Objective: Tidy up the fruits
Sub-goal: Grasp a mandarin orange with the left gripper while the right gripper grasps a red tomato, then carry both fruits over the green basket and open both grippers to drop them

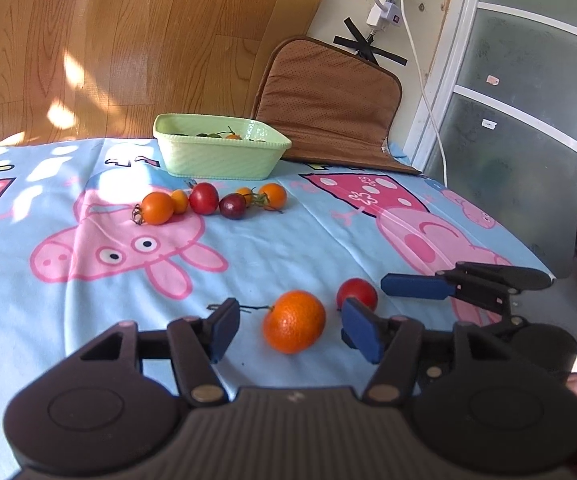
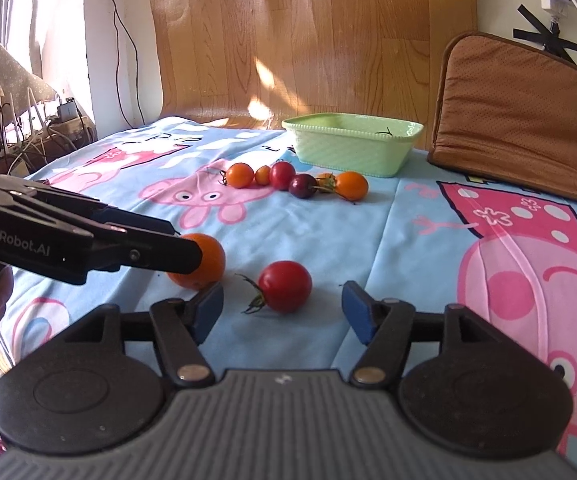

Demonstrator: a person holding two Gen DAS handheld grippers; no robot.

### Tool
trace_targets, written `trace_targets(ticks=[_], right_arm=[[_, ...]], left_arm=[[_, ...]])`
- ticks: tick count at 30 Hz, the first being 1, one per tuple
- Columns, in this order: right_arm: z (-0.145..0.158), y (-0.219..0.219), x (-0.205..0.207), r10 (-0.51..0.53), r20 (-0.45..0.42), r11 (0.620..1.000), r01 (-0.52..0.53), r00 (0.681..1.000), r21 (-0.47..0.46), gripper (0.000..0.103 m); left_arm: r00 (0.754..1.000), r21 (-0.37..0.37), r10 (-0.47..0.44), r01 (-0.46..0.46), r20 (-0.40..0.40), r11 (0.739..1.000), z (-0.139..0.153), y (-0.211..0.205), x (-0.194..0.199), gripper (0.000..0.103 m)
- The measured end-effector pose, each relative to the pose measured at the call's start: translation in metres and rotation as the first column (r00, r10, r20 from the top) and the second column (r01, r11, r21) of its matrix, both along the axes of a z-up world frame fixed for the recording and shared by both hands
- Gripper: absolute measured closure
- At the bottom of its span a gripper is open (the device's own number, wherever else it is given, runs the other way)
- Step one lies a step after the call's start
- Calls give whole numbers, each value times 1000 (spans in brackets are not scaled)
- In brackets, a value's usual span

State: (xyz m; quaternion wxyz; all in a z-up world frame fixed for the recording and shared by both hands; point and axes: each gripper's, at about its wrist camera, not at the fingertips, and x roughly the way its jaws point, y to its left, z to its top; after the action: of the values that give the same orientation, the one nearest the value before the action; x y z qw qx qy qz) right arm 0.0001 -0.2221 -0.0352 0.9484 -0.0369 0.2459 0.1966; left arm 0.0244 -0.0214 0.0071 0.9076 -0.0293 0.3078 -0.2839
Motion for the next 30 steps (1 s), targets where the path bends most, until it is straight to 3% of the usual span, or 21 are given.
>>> trace_targets(ticks=[7,9,11,12,18,26,30], right_arm=[[-1,4,8,3,-24,1000,-3,1000,-21,37],[-1,5,11,5,-35,1000,-6,999,-23,43],[-2,7,13,6,-38,999,-7,999,-37,62],[-1,8,13,6,-31,999,-7,999,-43,65],[6,5,18,7,-9,1000,-7,1000,-22,67],[39,-3,78,-5,73,1000,5,997,6,67],[52,-11,136,-51,84,997,47,995,58,67]], left_arm=[[1000,26,0,0,-7,1000,-7,-6,6,45],[1000,22,2,-1,-19,1000,-9,-6,10,54],[999,7,-3,4,-43,1000,-13,-4,14,66],[999,-5,-3,3,-52,1000,-13,-3,15,66],[999,-35,-12,11,-31,999,2,0,24,66],[998,-44,16,-14,54,999,47,-8,101,66],[998,-59,58,-56,37,997,56,-13,162,66]])
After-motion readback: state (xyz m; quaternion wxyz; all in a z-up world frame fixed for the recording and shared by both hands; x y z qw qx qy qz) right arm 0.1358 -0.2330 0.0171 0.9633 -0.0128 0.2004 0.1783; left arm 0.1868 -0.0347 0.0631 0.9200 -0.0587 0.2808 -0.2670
